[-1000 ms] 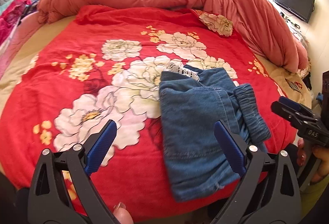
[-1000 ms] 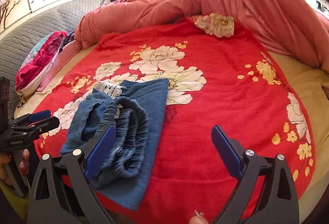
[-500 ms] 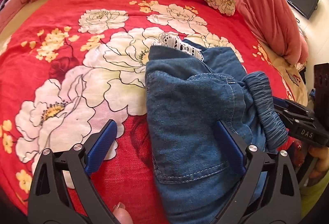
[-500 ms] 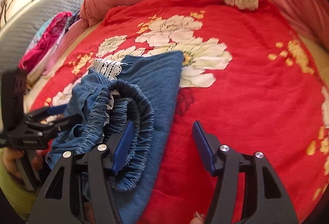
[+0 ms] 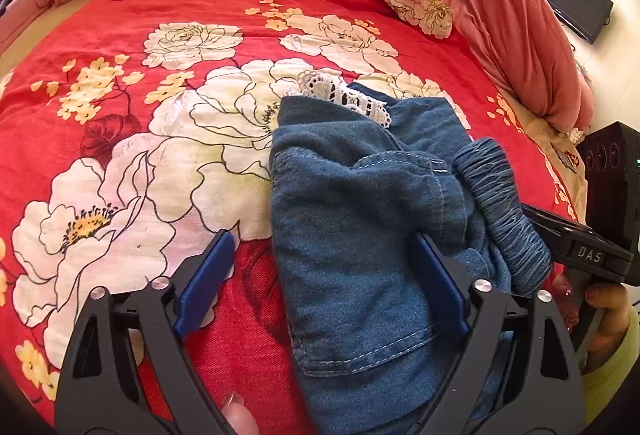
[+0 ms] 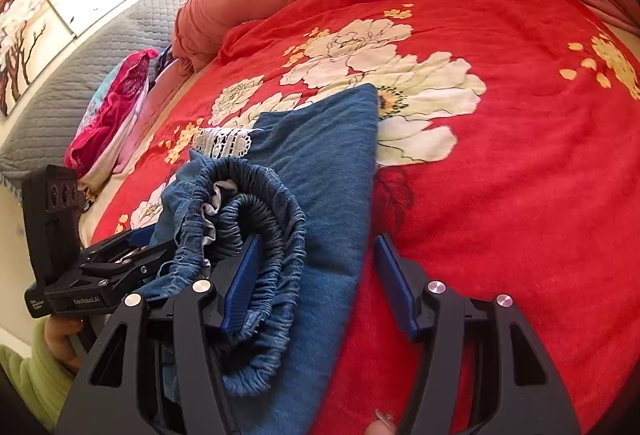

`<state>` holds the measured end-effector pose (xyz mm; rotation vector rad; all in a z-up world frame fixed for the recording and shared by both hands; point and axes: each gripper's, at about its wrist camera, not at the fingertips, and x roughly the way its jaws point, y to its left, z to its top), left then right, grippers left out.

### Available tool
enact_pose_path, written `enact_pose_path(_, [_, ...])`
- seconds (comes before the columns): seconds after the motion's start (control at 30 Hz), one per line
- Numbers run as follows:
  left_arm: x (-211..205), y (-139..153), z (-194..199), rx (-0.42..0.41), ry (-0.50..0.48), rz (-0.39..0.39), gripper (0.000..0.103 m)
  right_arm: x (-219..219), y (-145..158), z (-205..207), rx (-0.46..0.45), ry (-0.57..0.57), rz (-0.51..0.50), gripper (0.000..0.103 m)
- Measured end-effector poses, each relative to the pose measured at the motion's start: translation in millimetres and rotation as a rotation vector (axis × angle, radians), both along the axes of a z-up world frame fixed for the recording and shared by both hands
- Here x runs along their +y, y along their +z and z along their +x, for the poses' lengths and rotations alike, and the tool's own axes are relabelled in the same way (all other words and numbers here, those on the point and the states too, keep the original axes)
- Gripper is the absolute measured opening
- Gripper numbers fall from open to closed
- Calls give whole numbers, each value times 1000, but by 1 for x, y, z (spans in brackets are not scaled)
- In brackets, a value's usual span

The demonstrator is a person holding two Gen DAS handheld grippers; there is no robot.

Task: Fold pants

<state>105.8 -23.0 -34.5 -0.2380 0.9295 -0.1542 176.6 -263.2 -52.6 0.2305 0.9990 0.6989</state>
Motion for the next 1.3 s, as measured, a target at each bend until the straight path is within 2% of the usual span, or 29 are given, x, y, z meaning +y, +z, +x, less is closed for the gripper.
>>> enact_pose_path(0.13, [-6, 2, -1, -9, -26, -20, 54, 2, -2, 1, 4, 17, 26, 42])
enact_pose_path(0.3, [-10, 2, -3, -35, -16, -12, 47, 1, -3, 0, 11, 23, 53, 36])
enact_pose_path(0.37, [-15, 5, -5, -53, -26, 19, 41, 3, 0, -2, -7, 29, 50, 32])
enact_pose_path(0.57, [-17, 10, -10, -77, -36, 28, 29, 6, 6, -9, -34, 33, 49, 24])
enact_pose_path(0.87, [-18, 31, -16, -97, -28, 33, 24, 9, 32, -23, -118, 38, 56, 20])
enact_pose_path(1.1, [-19, 44, -4, -103, -33, 54, 24, 14, 52, -8, -152, 44, 55, 20])
enact_pose_path(1.3, [-18, 61, 25, -138, -37, 90, 24, 24, 64, 16, -181, 39, 34, 20])
